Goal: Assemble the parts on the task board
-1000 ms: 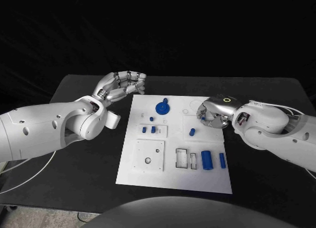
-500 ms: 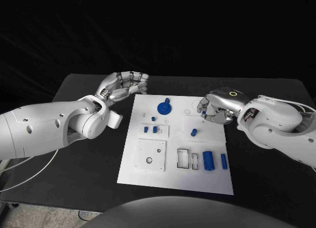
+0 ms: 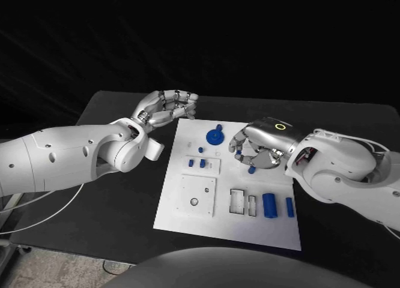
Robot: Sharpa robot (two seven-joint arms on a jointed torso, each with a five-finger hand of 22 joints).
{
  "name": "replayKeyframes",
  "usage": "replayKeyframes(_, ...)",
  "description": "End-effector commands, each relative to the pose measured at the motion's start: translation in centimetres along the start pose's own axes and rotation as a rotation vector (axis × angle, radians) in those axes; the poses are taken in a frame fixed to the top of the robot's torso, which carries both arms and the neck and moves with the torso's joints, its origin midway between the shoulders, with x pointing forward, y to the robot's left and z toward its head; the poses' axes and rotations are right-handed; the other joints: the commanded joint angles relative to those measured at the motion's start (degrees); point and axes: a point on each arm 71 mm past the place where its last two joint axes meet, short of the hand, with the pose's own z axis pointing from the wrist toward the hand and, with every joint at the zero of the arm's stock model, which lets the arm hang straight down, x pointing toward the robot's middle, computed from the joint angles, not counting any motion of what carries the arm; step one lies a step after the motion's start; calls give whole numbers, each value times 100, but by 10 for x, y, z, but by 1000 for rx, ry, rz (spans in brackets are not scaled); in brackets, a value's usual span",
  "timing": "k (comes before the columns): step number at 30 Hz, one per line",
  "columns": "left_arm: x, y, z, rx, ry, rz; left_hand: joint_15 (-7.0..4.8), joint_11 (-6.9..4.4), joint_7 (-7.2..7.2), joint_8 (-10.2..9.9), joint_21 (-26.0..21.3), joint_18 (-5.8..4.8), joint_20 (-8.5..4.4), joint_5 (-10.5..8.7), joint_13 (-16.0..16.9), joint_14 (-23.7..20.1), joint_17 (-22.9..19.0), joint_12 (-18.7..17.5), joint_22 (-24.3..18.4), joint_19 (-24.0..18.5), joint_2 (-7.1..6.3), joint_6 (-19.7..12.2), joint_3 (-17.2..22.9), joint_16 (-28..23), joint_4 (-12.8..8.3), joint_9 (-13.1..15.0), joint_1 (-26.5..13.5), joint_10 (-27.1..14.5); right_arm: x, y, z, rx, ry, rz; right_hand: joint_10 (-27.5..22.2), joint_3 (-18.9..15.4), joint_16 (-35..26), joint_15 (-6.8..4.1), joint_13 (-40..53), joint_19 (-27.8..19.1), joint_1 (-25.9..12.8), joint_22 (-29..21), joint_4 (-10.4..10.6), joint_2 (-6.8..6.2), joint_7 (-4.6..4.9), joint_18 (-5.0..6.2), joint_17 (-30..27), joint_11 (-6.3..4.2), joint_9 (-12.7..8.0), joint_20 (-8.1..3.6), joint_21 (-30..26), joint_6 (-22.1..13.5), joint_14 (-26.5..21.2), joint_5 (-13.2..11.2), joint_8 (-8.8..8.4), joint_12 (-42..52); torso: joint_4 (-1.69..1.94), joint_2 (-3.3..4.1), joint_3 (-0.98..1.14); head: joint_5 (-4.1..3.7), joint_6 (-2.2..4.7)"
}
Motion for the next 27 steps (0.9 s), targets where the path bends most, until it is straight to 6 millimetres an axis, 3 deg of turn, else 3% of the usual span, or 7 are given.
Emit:
replayKeyframes(1,4,0,1,7,25,-10,52,59,35,3,-30,70,-8,40,-10,-7,-7,19,2,49,0,-3,8,28,-19,-13,46,-2,7,16,9,-50,8,27,258,3,44,15,12,16,86,545,-40,25,22,20,26,-191,-12,-5,27,-22,39,-37,-32,31,16,-18,11,107,1)
replayKeyframes(5,7,1,3,9,32,-14,53,62,37,3,-33,69,-8,46,-15,-7,-8,19,3,49,10,-4,13,30,-17,-17,53,-4,18,34,21,-100,19,47,290,8,56,7,12,29,116,549,-65,21,21,20,32,-198,-15,-9,41,-24,54,-28,-46,41,52,-12,5,96,1)
replayKeyframes(10,9,1,4,7,35,-16,55,65,38,3,-36,68,-7,53,-21,-6,-10,20,4,51,21,-4,19,32,-16,-21,63,-4,33,47,31,-134,45,64,297,11,77,5,10,43,132,556,-80,15,25,15,51,-198,-21,-13,71,-35,68,-27,-62,40,69,-19,-11,85,1)
replayKeyframes(19,9,1,4,3,35,-15,58,68,42,6,-44,66,-6,60,-37,3,-14,24,7,54,39,0,37,42,-25,-32,104,0,53,49,34,-151,55,85,253,-6,80,26,-12,52,109,559,-70,4,46,7,40,-172,-41,-4,82,-69,73,-114,-121,-1,46,-22,-1,170,1)
replayKeyframes(27,12,2,5,3,44,-15,60,72,42,9,-52,64,-7,62,-56,9,-19,27,12,58,47,5,56,50,-40,-44,160,4,67,51,31,-168,50,91,254,-2,137,27,-22,78,176,581,-109,7,46,-6,88,-173,-46,0,170,-50,94,-250,-143,-13,53,-21,3,245,1)
